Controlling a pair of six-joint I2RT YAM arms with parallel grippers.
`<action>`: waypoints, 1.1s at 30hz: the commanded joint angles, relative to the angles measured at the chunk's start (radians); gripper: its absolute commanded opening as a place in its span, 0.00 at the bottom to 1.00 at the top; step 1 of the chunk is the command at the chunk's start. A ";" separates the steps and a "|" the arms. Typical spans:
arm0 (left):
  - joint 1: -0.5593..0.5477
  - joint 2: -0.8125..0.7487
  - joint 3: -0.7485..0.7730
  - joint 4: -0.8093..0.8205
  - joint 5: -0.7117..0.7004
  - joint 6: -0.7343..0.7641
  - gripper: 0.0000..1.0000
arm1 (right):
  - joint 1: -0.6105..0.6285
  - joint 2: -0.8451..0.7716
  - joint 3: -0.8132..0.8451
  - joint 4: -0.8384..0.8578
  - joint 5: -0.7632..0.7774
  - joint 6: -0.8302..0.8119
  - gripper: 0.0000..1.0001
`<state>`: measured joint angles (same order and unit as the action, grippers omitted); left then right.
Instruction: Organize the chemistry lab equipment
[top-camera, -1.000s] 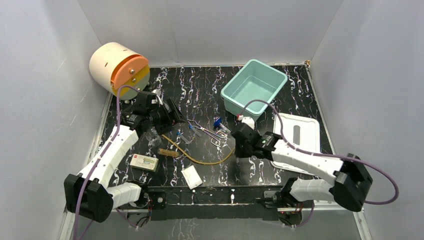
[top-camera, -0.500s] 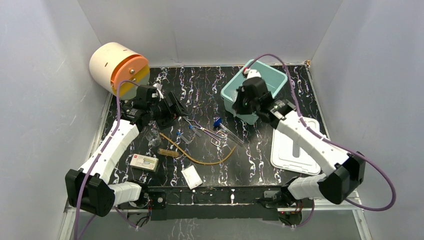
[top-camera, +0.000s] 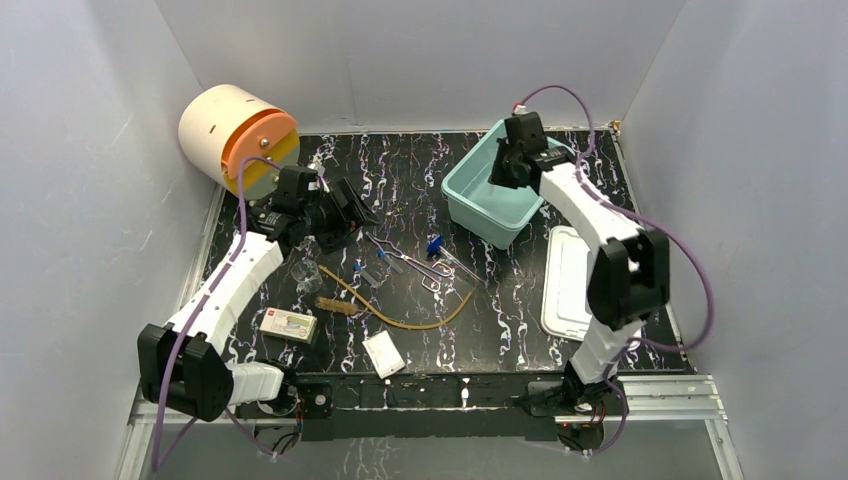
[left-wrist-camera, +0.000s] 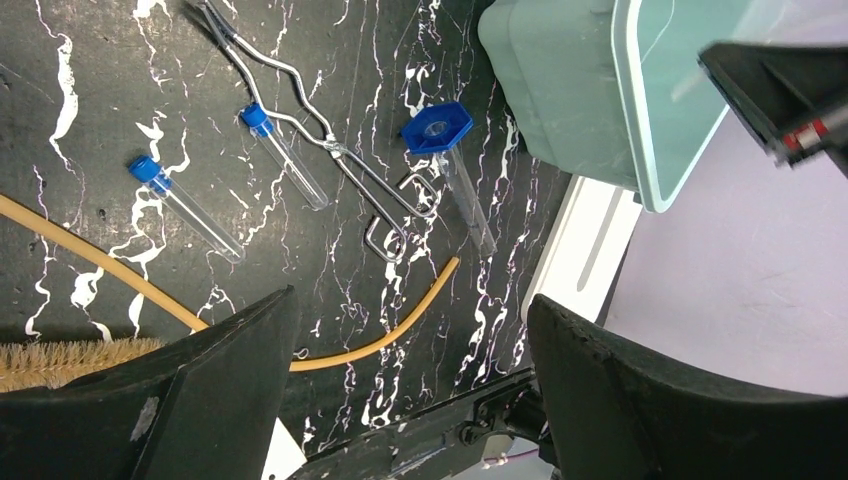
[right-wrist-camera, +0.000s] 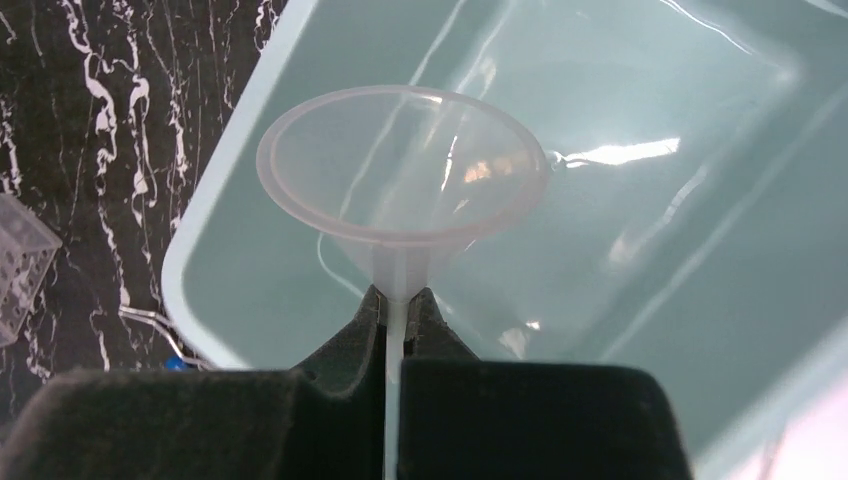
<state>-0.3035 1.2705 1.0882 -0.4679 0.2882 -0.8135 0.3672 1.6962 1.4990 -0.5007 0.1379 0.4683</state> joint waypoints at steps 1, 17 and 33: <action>-0.005 0.000 0.026 0.006 0.010 0.007 0.83 | 0.006 0.159 0.148 0.007 -0.045 0.018 0.00; -0.005 -0.010 0.014 0.016 0.014 0.060 0.84 | 0.016 0.409 0.242 -0.047 -0.032 0.193 0.00; -0.005 -0.014 0.019 0.017 0.028 0.085 0.85 | 0.016 0.332 0.253 -0.092 -0.072 0.175 0.30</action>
<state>-0.3035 1.2797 1.0882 -0.4492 0.3035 -0.7437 0.3809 2.1334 1.7126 -0.5613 0.0853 0.6651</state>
